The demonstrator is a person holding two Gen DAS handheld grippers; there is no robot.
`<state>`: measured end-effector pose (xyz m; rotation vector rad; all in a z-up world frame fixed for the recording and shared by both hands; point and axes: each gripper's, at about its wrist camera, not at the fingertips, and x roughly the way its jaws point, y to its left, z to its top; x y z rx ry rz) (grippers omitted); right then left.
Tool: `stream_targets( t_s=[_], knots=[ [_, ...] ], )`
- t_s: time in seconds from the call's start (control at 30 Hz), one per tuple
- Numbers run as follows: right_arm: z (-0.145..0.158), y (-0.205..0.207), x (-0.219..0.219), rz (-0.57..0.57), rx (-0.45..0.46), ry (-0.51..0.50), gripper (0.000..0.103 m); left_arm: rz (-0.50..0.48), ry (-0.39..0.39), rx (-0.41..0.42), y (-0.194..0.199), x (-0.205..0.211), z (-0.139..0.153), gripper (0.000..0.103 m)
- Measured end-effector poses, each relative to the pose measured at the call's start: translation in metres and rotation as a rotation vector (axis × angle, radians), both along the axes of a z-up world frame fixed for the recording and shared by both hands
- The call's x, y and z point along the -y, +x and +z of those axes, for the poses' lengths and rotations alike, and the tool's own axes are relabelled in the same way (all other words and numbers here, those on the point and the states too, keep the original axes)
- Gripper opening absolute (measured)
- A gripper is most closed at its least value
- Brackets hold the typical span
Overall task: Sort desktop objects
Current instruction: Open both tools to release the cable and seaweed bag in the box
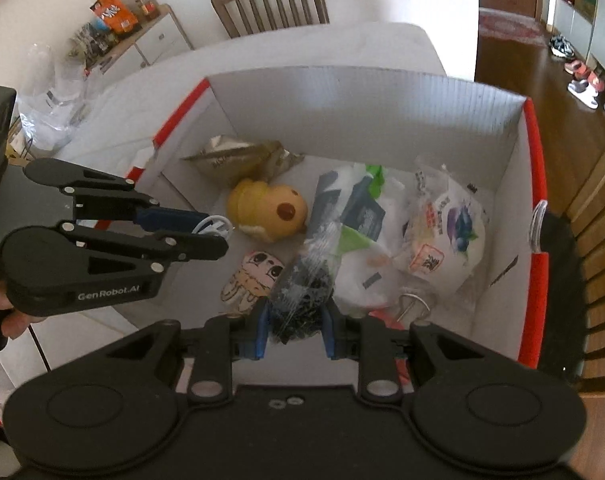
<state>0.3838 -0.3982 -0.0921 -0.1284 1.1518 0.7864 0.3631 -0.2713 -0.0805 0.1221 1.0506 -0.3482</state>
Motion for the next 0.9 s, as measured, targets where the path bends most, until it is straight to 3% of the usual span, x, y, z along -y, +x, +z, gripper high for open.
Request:
stream_targets(
  t_s=[0.3,0.43,0.5,0.83,0.9],
  knots=[
    [-0.006,0.001,-0.001,0.014,-0.046,-0.003,0.035,0.005,-0.024,-0.023,0.004,-0.003,-0.001,0.018],
    [-0.003,0.000,-0.001,0.011,-0.034,0.000,0.047,0.015,-0.047,-0.024,0.003,-0.003,0.000,0.018],
    [0.000,-0.001,0.001,0.010,-0.021,0.006,0.049,0.020,-0.060,-0.022,0.001,-0.004,0.001,0.018],
    [0.018,-0.007,0.010,-0.008,0.004,0.059,0.056,0.033,-0.114,0.030,-0.015,-0.009,0.016,0.019],
    [0.021,-0.009,0.012,-0.012,0.010,0.072,0.060,0.036,-0.117,0.042,-0.018,-0.010,0.019,0.025]
  ],
)
